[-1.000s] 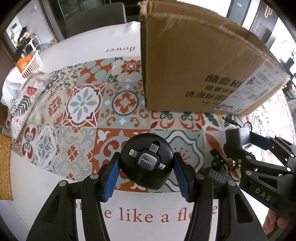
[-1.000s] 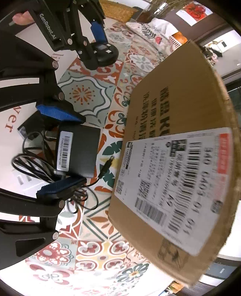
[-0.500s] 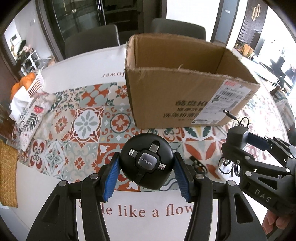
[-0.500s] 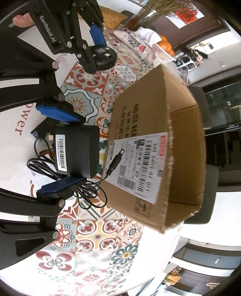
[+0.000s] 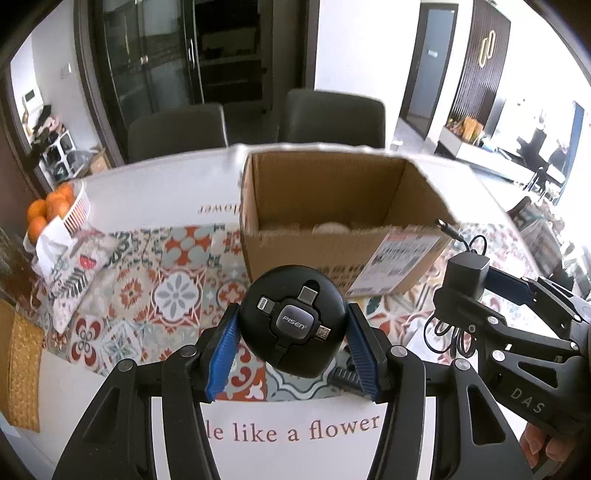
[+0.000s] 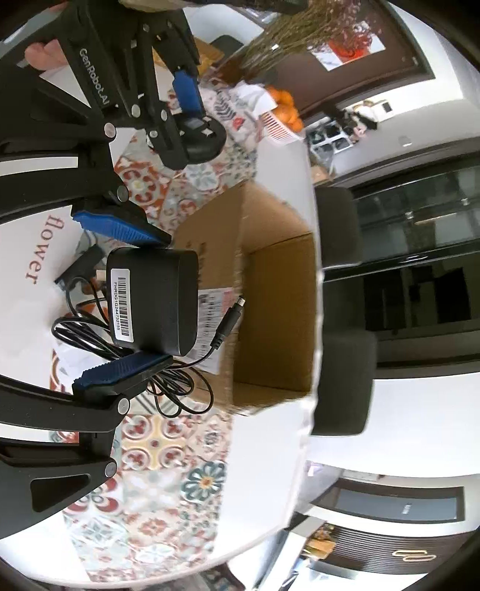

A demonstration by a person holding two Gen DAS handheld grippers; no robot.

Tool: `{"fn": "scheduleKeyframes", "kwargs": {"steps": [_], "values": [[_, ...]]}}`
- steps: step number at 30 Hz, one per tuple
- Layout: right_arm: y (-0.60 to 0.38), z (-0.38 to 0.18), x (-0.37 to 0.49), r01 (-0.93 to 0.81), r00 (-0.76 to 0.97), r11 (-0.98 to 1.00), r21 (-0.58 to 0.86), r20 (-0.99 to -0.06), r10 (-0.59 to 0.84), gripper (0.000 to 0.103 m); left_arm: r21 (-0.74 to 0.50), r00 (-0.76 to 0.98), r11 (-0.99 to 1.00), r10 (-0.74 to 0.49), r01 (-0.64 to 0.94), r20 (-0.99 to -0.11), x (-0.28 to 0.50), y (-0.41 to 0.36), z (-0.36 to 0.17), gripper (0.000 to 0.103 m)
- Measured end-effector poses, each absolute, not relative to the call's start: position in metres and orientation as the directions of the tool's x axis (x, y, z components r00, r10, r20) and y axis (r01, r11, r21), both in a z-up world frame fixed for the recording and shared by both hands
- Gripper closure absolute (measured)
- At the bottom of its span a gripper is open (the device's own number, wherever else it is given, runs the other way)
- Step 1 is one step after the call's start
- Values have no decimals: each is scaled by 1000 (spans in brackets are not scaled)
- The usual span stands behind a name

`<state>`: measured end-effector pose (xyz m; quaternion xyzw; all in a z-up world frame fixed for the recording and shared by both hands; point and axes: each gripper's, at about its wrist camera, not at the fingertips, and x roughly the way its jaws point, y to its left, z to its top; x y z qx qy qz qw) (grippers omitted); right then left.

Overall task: Organize rigid objects
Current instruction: 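Lift and carry the puck and adapter over the box with both grippers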

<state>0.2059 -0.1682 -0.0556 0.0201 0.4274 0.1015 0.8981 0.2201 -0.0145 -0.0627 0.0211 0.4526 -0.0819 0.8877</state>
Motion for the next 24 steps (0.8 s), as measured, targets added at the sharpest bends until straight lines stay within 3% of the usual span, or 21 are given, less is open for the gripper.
{"fn": "scheduleKeyframes", "kwargs": {"steps": [24], "values": [[-167,27,232,-201,768,977,72,-608,203,46,7,715,967,-184,256,-675,251,-27,19,48]]}}
